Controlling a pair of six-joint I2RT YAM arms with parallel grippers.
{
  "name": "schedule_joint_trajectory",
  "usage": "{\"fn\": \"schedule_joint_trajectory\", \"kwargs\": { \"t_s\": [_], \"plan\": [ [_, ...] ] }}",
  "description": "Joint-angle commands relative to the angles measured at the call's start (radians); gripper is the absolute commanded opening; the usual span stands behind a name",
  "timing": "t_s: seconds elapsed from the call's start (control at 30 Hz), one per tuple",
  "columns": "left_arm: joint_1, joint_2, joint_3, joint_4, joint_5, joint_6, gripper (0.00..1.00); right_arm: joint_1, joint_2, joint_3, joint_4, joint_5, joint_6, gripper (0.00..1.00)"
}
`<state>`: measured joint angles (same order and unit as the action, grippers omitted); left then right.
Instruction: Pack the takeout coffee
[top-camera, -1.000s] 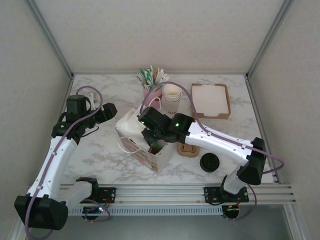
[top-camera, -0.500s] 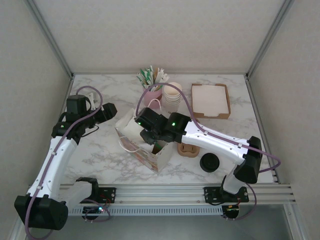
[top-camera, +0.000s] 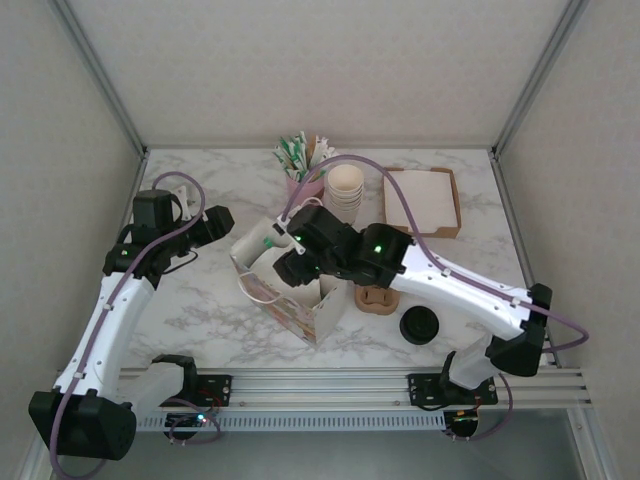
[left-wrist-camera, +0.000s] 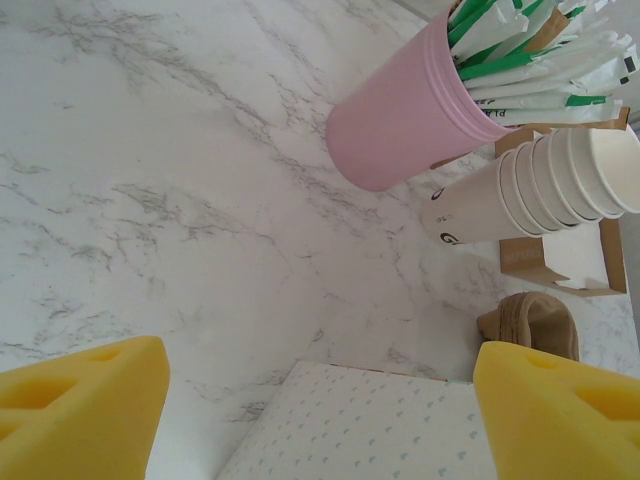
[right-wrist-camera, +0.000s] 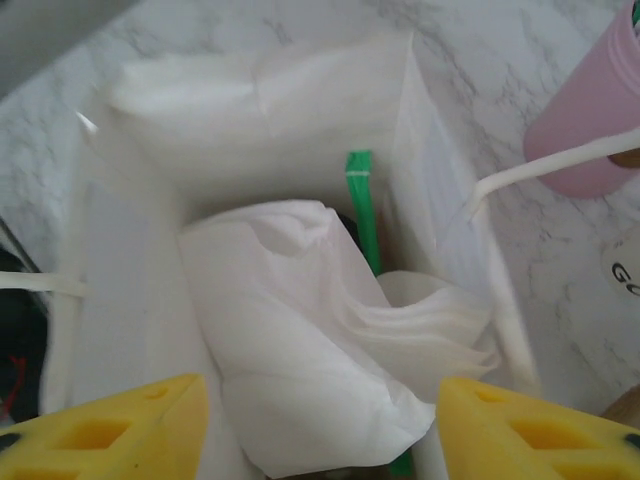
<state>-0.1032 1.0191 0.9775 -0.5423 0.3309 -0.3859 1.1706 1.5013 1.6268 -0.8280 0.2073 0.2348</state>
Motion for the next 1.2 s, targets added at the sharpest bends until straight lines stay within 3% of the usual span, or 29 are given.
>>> {"fn": "schedule_joint_trajectory", "kwargs": {
  "t_s": [0.0, 0.2, 0.3, 0.37, 0.57, 0.63, 0.73, 0.87, 0.97, 1.17],
  "plan": [
    [-0.006, -0.015, -0.008, 0.005, -0.007, 0.000, 0.80, 0.011, -0.076, 0.020, 0.069, -0.023, -0.010, 0.65],
    [-0.006, -0.031, -0.017, 0.021, -0.001, 0.008, 0.88, 0.011, -0.262, -0.076, 0.247, 0.035, -0.067, 0.66],
    [-0.007, -0.055, -0.031, 0.042, -0.019, 0.006, 0.95, 0.010, -0.382, -0.176, 0.371, 0.136, -0.120, 0.67],
    [-0.006, -0.082, -0.050, 0.065, -0.046, 0.002, 1.00, 0.009, -0.462, -0.254, 0.458, 0.236, -0.166, 0.72],
    [-0.007, -0.157, -0.162, 0.186, -0.164, -0.086, 1.00, 0.001, -0.646, -0.504, 0.716, 0.536, -0.385, 0.95],
    [-0.007, -0.174, -0.196, 0.208, -0.249, -0.102, 1.00, -0.029, -0.699, -0.602, 0.825, 0.585, -0.454, 0.99],
    [-0.007, -0.202, -0.225, 0.207, -0.389, -0.082, 1.00, -0.147, -0.752, -0.728, 0.916, 0.608, -0.488, 0.99],
    [-0.008, -0.237, -0.259, 0.213, -0.577, -0.053, 1.00, -0.395, -0.763, -0.840, 0.867, 0.532, -0.381, 0.99],
    [-0.007, -0.242, -0.280, 0.226, -0.639, -0.014, 1.00, -0.563, -0.751, -0.961, 0.965, 0.465, -0.314, 0.99],
    [-0.005, -0.222, -0.358, 0.329, -0.655, 0.040, 1.00, -0.876, -0.645, -1.174, 1.175, 0.324, -0.188, 0.99]
  ]
}}
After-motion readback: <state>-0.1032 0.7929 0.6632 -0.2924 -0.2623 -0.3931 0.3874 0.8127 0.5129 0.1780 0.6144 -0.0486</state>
